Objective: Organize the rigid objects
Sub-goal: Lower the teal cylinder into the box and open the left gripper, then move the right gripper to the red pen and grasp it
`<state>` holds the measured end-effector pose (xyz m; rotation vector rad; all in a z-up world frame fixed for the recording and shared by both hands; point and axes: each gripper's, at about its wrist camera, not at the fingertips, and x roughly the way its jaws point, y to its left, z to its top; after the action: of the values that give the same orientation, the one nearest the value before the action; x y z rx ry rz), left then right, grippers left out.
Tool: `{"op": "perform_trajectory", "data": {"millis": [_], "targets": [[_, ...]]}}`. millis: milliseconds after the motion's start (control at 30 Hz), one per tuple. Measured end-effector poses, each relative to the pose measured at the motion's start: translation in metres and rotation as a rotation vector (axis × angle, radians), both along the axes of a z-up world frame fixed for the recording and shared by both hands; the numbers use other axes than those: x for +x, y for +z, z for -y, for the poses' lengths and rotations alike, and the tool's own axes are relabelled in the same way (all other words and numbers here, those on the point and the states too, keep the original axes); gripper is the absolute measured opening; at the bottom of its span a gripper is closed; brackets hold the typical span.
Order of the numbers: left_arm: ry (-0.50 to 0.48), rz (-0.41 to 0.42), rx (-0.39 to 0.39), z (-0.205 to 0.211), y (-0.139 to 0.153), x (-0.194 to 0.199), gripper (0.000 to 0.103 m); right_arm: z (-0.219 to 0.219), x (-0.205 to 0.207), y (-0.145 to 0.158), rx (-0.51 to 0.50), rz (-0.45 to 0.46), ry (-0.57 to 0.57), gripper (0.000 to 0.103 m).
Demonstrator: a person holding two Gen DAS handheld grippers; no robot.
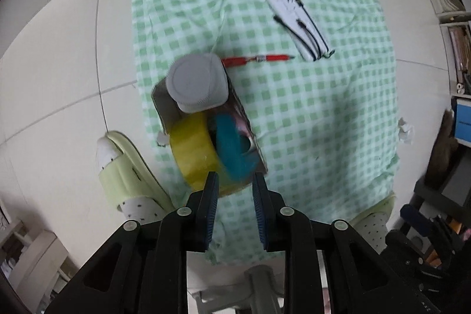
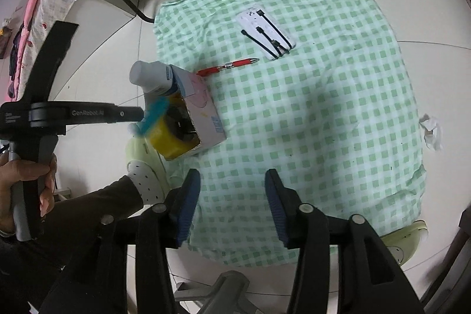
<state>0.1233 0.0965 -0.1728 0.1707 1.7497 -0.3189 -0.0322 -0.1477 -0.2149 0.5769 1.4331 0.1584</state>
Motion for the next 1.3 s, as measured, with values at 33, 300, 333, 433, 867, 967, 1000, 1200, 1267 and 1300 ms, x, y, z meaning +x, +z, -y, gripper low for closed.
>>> {"op": "perform_trajectory", "data": {"millis": [33,300,333,433,867,967,1000,1200,1267,1300], "targets": [[0.006,-0.01,-0.003,-0.001,-0.005,0.003,0.04,-0.001,-0.001,0.0,-0.003,-0.002,0.002,0.052],[0.044,0.067,-0.051,0.0,0.017,0.013,0.081,-0.008,0.0,-0.011,-0.105,0.004,0.075,0.08],[0.047,0.084,-0.061,0.0,0.024,0.012,0.081,-0.008,0.001,-0.015,-0.125,0.008,0.087,0.087],[0.085,0.152,-0.149,0.001,0.057,0.007,0.088,-0.008,0.006,-0.028,-0.235,0.056,0.13,0.102],[0.021,0.334,-0.191,-0.018,0.127,0.002,0.103,-0.033,0.068,-0.109,-0.396,0.123,0.406,0.088],[0.045,0.362,-0.161,-0.027,0.137,0.001,0.103,-0.063,0.098,-0.121,-0.386,0.143,0.525,0.055],[0.054,0.366,-0.151,-0.032,0.137,0.002,0.103,-0.071,0.11,-0.126,-0.386,0.152,0.557,0.054],[0.16,0.342,-0.134,-0.053,0.143,0.01,0.103,-0.11,0.184,-0.158,-0.426,0.119,0.628,0.054],[0.199,0.347,-0.138,-0.058,0.144,0.015,0.103,-0.121,0.201,-0.165,-0.44,0.112,0.651,0.054],[0.216,0.351,-0.139,-0.061,0.145,0.017,0.103,-0.128,0.207,-0.169,-0.447,0.105,0.674,0.054]]}}
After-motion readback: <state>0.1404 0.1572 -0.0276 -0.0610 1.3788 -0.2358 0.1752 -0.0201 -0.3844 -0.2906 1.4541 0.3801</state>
